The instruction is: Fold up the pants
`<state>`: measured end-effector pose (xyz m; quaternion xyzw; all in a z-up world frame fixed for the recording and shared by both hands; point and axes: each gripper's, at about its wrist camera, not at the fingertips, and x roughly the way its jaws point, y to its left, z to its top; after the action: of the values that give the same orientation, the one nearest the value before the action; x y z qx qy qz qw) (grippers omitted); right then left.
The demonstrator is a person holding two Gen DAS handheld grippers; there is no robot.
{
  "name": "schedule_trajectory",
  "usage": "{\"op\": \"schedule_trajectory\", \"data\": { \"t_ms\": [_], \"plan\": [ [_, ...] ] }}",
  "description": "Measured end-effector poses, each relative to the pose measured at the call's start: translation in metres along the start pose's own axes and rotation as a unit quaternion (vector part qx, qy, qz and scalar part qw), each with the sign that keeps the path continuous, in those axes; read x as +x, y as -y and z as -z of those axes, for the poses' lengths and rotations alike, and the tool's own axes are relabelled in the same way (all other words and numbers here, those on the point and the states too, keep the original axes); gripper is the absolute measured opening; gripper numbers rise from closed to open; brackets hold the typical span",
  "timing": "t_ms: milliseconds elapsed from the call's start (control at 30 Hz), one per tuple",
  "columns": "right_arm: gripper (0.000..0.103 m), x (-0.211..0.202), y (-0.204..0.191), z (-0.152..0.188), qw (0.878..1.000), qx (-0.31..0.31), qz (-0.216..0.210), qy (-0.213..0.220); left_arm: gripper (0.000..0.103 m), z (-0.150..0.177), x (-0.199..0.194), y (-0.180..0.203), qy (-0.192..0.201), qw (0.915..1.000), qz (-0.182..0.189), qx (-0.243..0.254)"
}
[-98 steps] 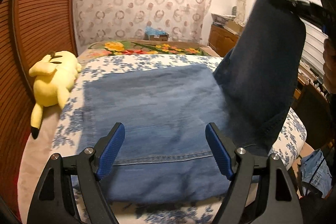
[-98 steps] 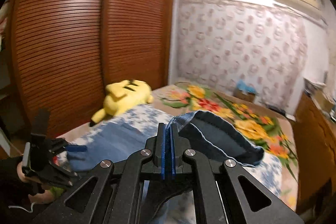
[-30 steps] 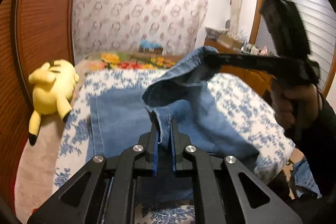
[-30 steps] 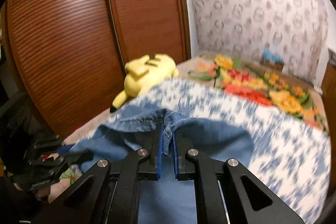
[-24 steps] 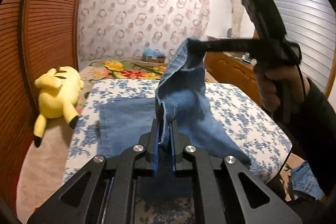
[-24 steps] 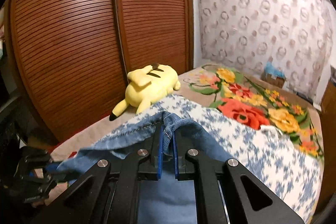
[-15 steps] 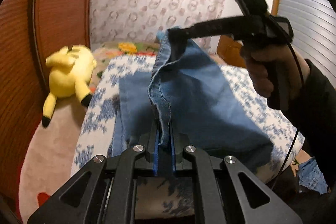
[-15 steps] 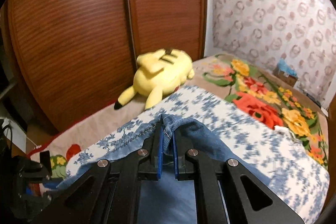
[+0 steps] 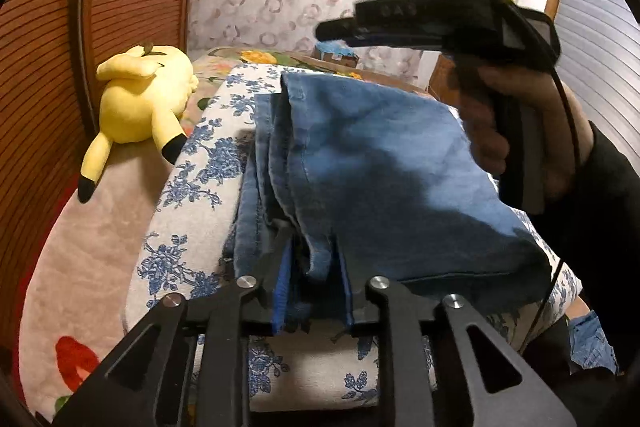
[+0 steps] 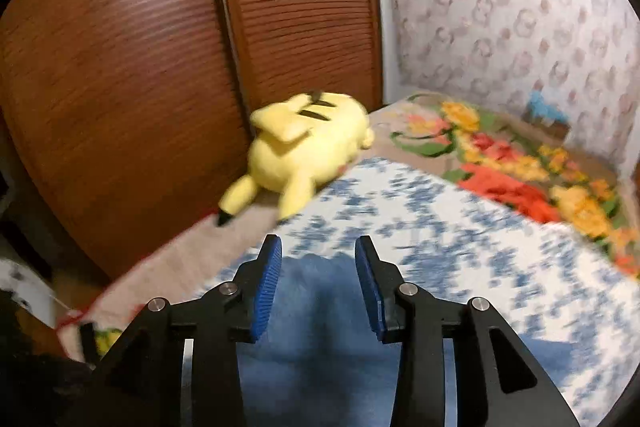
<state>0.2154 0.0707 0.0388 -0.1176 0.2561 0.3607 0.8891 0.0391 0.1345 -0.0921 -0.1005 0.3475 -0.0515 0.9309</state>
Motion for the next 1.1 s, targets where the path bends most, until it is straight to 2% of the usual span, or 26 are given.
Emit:
{"op": "schedule_trajectory", "data": {
  "t_ms": [167,267,333,367,400,533,667,800,1100],
  "plan": [
    [0.040,-0.016,0.002,0.018,1.000,-0.008,0.007,-0.012,0.049,-0.004,-0.001,-0.001,0.005,0.9997,-0.024,0.001],
    [0.040,-0.034,0.012,0.032,1.000,-0.004,0.022,-0.013,0.052,-0.006,-0.002,0.000,0.007,0.9997,-0.025,0.004],
    [0.040,-0.049,0.021,0.042,0.999,0.006,0.027,-0.017,0.064,-0.008,-0.002,0.000,0.007,0.9996,-0.025,0.007],
    [0.040,-0.056,0.025,0.047,0.999,0.012,0.030,-0.018,0.076,-0.009,-0.001,0.001,0.009,0.9996,-0.025,0.008],
    [0.040,-0.066,0.029,0.051,0.999,0.017,0.034,-0.018,0.081,-0.009,-0.001,0.002,0.010,0.9996,-0.025,0.011],
    [0.040,-0.095,0.043,0.072,0.998,0.026,0.055,-0.017,0.082,-0.012,0.003,0.011,0.007,0.9995,-0.020,0.022],
    [0.053,-0.114,0.060,0.096,0.997,0.046,0.059,-0.026,0.082,-0.014,0.005,0.023,0.008,0.9992,-0.019,0.033],
    [0.053,-0.119,0.074,0.120,0.994,0.069,0.072,-0.047,0.082,-0.017,0.009,0.034,0.005,0.9991,-0.013,0.039],
    [0.053,-0.130,0.076,0.140,0.990,0.103,0.075,-0.055,0.082,-0.022,0.011,0.051,0.004,0.9981,-0.011,0.060]
  ]
}}
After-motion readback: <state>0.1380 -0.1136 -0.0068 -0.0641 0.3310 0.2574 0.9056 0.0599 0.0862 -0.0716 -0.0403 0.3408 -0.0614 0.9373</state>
